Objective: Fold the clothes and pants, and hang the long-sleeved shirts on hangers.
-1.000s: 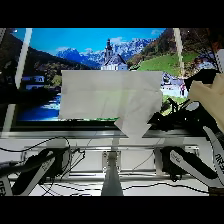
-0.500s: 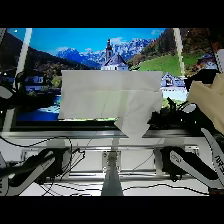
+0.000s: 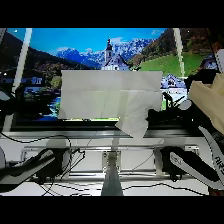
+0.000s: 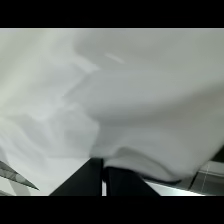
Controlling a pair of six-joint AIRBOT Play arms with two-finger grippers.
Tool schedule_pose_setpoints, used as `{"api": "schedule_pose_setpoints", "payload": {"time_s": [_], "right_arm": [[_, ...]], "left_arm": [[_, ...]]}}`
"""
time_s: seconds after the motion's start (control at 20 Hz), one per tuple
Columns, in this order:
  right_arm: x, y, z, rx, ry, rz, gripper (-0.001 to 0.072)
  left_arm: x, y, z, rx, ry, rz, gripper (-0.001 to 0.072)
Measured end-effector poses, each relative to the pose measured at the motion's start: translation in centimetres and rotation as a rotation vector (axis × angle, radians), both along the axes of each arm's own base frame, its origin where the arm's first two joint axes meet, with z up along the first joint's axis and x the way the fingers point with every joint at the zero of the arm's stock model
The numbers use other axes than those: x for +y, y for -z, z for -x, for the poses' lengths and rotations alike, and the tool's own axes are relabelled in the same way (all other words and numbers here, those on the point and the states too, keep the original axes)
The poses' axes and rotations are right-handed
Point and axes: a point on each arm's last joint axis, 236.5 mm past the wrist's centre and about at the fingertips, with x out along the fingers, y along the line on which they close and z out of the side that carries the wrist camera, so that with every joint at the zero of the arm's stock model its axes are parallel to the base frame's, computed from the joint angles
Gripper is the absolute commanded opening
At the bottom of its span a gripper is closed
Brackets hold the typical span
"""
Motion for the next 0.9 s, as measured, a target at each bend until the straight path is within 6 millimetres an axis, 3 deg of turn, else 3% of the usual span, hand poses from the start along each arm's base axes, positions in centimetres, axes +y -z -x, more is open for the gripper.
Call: {"api": "schedule_pose_setpoints", "payload": {"time_s": [0.2,0.25,0.35,0.4,0.55,0.6,0.65,0.8,0.9], "right_arm": [[0.0,-0.2,-0.6,-0.018,0.004,0.003,0.0013],[0.0,-0.2,-0.7,-0.023,0.006,0.003,0.0013],[0.0,-0.3,-0.8,-0.025,0.007,0.003,0.0014],[0.0,-0.3,-0.8,-0.027,0.007,0.004,0.0014],[0.0,-0.3,-1.0,-0.031,0.011,0.004,0.0013],[0.0,-0.3,-1.2,-0.035,0.017,0.0,0.0013],[0.2,-0.5,-1.3,-0.037,0.024,-0.008,0.0013],[1.0,-2.2,-3.1,-0.081,0.042,-0.052,0.0013],[1.6,-4.4,-5.6,-0.153,0.051,-0.086,0.0013]], "left_arm": [[-3.3,2.0,-1.0,-0.016,-0.024,0.183,0.057],[-3.8,2.4,-1.3,-0.019,-0.031,0.218,0.0534],[-4.8,3.1,-1.6,-0.015,-0.042,0.28,0.0285],[-5.1,3.5,-1.7,-0.012,-0.042,0.295,0.0209],[-5.7,4.0,-1.8,-0.007,-0.037,0.334,0.0192],[-5.8,4.0,-1.7,-0.015,-0.012,0.342,0.0125],[-5.9,3.9,-1.6,-0.022,0.022,0.348,0.001],[-7.0,2.5,-1.2,-0.042,0.135,0.416,0.0012],[-7.6,1.0,-1.9,-0.081,0.173,0.467,0.0012]]}}
